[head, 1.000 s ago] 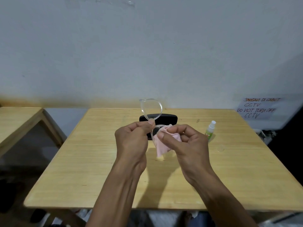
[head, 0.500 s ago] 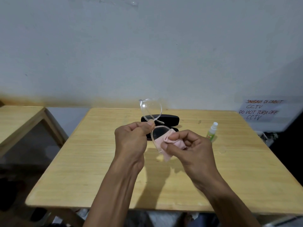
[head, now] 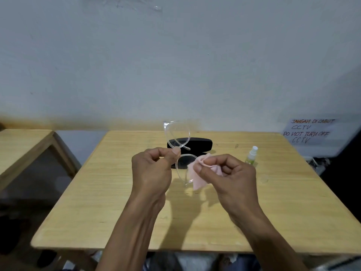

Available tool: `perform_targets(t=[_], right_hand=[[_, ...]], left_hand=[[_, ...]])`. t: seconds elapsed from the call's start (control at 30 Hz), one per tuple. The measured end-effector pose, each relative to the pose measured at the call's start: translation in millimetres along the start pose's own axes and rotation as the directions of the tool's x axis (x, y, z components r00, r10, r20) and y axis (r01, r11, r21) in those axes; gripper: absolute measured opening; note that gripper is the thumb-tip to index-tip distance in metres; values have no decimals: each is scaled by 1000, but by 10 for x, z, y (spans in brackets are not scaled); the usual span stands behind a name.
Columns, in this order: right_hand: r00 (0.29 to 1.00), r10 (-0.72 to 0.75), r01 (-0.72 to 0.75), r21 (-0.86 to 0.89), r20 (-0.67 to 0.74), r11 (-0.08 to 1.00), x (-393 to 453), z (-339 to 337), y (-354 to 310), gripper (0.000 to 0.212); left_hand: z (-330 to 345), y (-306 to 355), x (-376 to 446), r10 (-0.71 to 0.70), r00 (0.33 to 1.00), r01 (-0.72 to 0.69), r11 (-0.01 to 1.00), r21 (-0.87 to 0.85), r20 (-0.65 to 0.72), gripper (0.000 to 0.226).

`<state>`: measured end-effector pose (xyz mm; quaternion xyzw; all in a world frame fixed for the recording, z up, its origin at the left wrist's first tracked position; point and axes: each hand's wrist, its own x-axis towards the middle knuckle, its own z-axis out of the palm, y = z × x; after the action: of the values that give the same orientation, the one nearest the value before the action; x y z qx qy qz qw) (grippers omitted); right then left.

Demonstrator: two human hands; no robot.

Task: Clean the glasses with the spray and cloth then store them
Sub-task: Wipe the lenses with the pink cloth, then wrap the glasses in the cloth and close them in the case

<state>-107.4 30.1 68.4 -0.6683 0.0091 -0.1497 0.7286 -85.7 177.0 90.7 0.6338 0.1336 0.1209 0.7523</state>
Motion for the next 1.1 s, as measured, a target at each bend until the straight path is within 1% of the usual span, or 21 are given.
perform_targets(t=[0.23,0.33,0.4,0.47,0.53,0.6,0.67,0.73,0.83,1.0,1.1], right_hand=[[994,24,-20,38,-105,999,56,-240,25,14],[993,35,-28,64,-116,998,55,-319,-22,16],[992,43,-35,66,-117,997,37,-362,-54,20],[992,45,-36,78,-119,996,9,-393,-82,22],[992,45,-32,111,-119,993,-26,-430,-99,22],[992,48,-33,124,-119,992,-63,-471,-104,21],[992,51,-36,128,-113,991,-95,-502,-97,21],[993,54,-40,131,-103,991,-133,-521,-90,21],[993,56,-42,138,-103,990,-186,-535,-76,21],[989,95,-80,134,-109,988,-274,-549,19,20],[988,118,-104,126,-104,987,-304,-552,72,19]], left_hand=[[-227,-62,13,90,995,-95,978,184,32,14],[-329,-32,-8,144,987,-158,940,303,67,15],[-411,-14,-22,175,982,-189,893,409,72,16],[-512,11,-32,224,971,-234,804,547,87,16],[-607,49,-48,253,958,-277,698,660,134,15],[-687,84,-67,267,945,-312,561,767,190,12],[-761,90,-84,306,914,-377,399,836,267,9],[-836,49,-77,334,880,-435,285,854,337,7],[-933,-71,-29,307,876,-442,205,873,371,3],[-1029,-350,68,241,869,-449,20,893,432,12],[-1087,-490,105,236,860,-456,-44,889,453,14]])
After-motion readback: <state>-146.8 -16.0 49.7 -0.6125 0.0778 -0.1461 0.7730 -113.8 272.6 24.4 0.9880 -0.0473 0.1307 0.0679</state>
